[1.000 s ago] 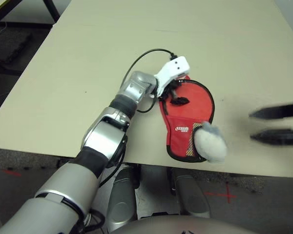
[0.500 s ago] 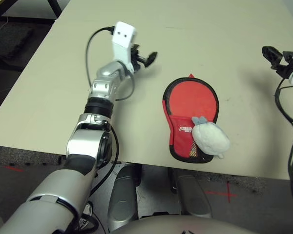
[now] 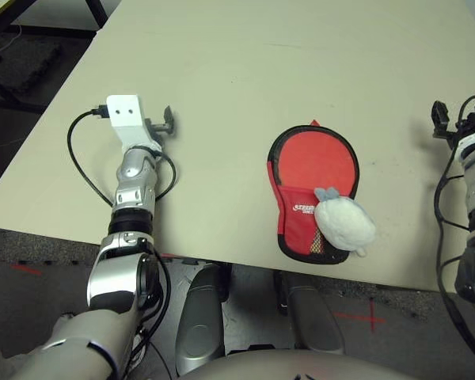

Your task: Store the ping-pong paddle in its case and zip it.

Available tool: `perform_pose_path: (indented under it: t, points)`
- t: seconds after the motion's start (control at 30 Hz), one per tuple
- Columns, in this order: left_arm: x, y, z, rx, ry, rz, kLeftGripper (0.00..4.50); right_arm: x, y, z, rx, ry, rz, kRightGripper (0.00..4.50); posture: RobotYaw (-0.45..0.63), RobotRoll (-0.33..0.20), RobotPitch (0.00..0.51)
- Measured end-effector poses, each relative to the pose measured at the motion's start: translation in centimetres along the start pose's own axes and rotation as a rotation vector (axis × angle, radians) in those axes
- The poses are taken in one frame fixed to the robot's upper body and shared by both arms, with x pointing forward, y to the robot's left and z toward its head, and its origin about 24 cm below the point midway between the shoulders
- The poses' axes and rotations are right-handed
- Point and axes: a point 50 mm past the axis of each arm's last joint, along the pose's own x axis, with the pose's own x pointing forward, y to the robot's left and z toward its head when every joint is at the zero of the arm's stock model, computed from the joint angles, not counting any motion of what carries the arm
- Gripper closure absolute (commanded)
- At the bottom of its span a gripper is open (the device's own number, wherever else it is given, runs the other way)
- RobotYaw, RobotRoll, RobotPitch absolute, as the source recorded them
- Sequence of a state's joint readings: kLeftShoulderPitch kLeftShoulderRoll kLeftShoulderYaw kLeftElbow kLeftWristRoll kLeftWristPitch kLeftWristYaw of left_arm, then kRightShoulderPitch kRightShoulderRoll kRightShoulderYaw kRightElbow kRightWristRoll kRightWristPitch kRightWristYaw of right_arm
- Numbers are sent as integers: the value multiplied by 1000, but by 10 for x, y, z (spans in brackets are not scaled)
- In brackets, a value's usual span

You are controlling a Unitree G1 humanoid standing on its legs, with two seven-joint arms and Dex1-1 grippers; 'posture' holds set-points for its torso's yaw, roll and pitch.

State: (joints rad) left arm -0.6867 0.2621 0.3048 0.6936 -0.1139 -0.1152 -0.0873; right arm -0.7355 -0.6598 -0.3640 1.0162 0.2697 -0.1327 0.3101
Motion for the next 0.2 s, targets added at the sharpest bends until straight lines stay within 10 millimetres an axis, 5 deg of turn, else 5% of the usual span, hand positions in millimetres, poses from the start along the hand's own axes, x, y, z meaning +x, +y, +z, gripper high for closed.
perform_pose_path:
  t: [0.2]
  points:
    - [-2, 0, 1, -5, 3, 7, 0, -2, -1, -9, -6, 32, 7, 42, -53, 0, 267]
